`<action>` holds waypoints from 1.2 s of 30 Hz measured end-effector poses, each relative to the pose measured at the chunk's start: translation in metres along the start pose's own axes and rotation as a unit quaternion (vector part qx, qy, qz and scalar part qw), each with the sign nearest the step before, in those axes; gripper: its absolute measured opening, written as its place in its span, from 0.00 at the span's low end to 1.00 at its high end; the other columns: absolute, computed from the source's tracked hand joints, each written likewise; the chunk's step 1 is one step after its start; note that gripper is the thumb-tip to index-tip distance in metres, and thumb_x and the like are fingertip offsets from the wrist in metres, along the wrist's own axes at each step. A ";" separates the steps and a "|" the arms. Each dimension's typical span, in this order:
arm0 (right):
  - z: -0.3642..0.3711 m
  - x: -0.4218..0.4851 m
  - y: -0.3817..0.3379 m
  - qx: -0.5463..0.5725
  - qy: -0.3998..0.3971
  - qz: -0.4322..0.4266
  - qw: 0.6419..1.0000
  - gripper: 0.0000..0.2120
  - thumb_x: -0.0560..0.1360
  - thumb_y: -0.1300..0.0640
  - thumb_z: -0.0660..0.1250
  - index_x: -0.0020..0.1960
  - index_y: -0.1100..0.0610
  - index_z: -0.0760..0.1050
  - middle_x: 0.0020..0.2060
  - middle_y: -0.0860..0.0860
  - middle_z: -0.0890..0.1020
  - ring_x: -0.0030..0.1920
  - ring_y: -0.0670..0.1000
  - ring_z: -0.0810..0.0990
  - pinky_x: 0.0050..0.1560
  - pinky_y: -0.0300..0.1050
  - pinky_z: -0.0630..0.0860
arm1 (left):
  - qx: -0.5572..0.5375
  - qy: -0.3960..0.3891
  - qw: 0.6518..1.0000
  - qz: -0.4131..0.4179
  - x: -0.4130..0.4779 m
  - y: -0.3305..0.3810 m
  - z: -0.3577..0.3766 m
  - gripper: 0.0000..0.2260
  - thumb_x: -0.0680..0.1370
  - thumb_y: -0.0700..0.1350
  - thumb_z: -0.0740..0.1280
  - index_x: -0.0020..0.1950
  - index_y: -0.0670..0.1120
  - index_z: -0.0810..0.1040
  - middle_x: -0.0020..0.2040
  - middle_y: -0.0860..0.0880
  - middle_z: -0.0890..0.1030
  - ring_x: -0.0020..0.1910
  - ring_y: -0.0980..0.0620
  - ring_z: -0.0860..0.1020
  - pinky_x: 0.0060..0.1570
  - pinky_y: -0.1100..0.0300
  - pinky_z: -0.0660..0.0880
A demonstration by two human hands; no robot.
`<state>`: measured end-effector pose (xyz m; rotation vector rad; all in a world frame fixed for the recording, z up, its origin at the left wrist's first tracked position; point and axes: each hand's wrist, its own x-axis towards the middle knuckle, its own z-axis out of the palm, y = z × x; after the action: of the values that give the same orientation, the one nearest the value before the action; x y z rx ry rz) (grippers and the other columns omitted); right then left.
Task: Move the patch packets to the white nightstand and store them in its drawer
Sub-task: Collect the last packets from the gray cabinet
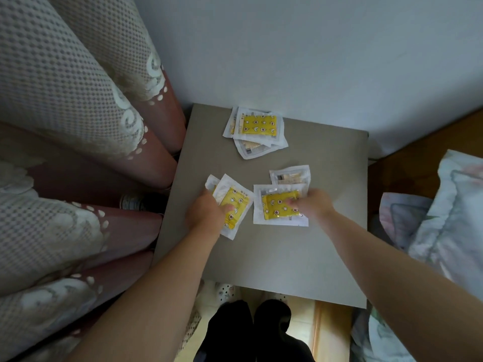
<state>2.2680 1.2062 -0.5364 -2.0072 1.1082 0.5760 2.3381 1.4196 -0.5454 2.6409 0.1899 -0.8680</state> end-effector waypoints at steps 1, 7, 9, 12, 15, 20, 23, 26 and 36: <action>-0.002 -0.001 0.005 0.030 -0.001 0.004 1.000 0.09 0.72 0.53 0.72 0.46 0.57 0.76 0.35 0.50 0.77 0.41 0.53 0.77 0.39 0.42 0.71 | -0.026 0.007 1.000 -0.007 -0.003 0.001 0.004 0.25 0.73 0.56 0.72 0.63 0.44 0.71 0.57 0.44 0.80 0.54 0.42 0.79 0.45 0.53 0.74; -0.015 -0.003 0.020 0.199 -0.019 0.024 0.979 0.07 0.74 0.59 0.71 0.50 0.59 0.76 0.40 0.52 0.80 0.40 0.52 0.78 0.41 0.41 0.75 | -0.166 -0.008 0.985 -0.038 -0.012 0.006 0.016 0.17 0.77 0.40 0.66 0.65 0.43 0.69 0.61 0.44 0.78 0.58 0.42 0.77 0.49 0.57 0.71; -0.012 -0.002 0.030 0.179 -0.012 0.019 0.984 0.09 0.74 0.58 0.71 0.51 0.62 0.78 0.44 0.56 0.81 0.44 0.54 0.80 0.51 0.48 0.77 | -0.194 -0.021 0.980 -0.037 -0.013 0.006 0.020 0.18 0.75 0.35 0.62 0.65 0.44 0.69 0.59 0.45 0.78 0.56 0.42 0.78 0.48 0.56 0.74; -0.007 -0.006 0.045 0.211 -0.001 0.038 0.977 0.09 0.73 0.58 0.71 0.52 0.59 0.78 0.50 0.58 0.83 0.48 0.56 0.81 0.53 0.46 0.79 | -0.233 -0.044 0.971 -0.030 -0.017 0.005 0.025 0.17 0.73 0.32 0.60 0.61 0.44 0.72 0.55 0.46 0.79 0.53 0.44 0.79 0.49 0.54 0.77; -0.006 -0.018 0.057 0.279 -0.030 0.067 0.958 0.11 0.74 0.57 0.71 0.55 0.58 0.78 0.48 0.54 0.82 0.44 0.53 0.80 0.39 0.40 0.76 | -0.301 -0.084 0.949 -0.039 -0.028 0.008 0.029 0.16 0.74 0.32 0.65 0.60 0.44 0.73 0.55 0.44 0.80 0.53 0.43 0.80 0.51 0.49 0.78; -0.002 -0.054 0.078 0.323 -0.063 0.108 0.938 0.13 0.75 0.58 0.70 0.58 0.62 0.77 0.53 0.58 0.82 0.52 0.56 0.80 0.53 0.48 0.75 | -0.343 -0.146 0.927 -0.035 -0.062 0.014 0.031 0.15 0.75 0.32 0.67 0.59 0.44 0.72 0.56 0.45 0.79 0.53 0.44 0.79 0.51 0.48 0.78; -0.001 -0.085 0.090 0.400 -0.096 0.133 0.902 0.12 0.76 0.60 0.68 0.57 0.63 0.76 0.55 0.56 0.82 0.55 0.56 0.80 0.62 0.52 0.74 | -0.357 -0.171 0.918 -0.016 -0.086 0.013 0.026 0.15 0.74 0.32 0.69 0.58 0.45 0.74 0.55 0.45 0.80 0.53 0.45 0.80 0.53 0.48 0.78; 0.004 -0.124 0.105 0.461 -0.118 0.142 0.868 0.09 0.76 0.63 0.67 0.56 0.64 0.75 0.50 0.57 0.82 0.49 0.56 0.82 0.50 0.51 0.79 | -0.331 -0.196 0.923 0.006 -0.109 0.005 0.021 0.16 0.73 0.34 0.71 0.58 0.45 0.74 0.54 0.47 0.81 0.52 0.47 0.80 0.54 0.50 0.77; 0.056 -0.268 0.185 0.635 -0.052 0.173 0.751 0.14 0.76 0.68 0.63 0.62 0.67 0.72 0.53 0.60 0.81 0.49 0.57 0.82 0.48 0.50 0.79 | -0.231 -0.370 0.898 0.049 -0.205 -0.040 0.031 0.12 0.75 0.32 0.68 0.56 0.44 0.76 0.54 0.44 0.81 0.52 0.44 0.80 0.58 0.45 0.76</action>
<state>1.9687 1.3256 -0.4616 -0.5691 1.2712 -0.0004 2.1472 1.4416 -0.4585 1.7268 0.0506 -1.4988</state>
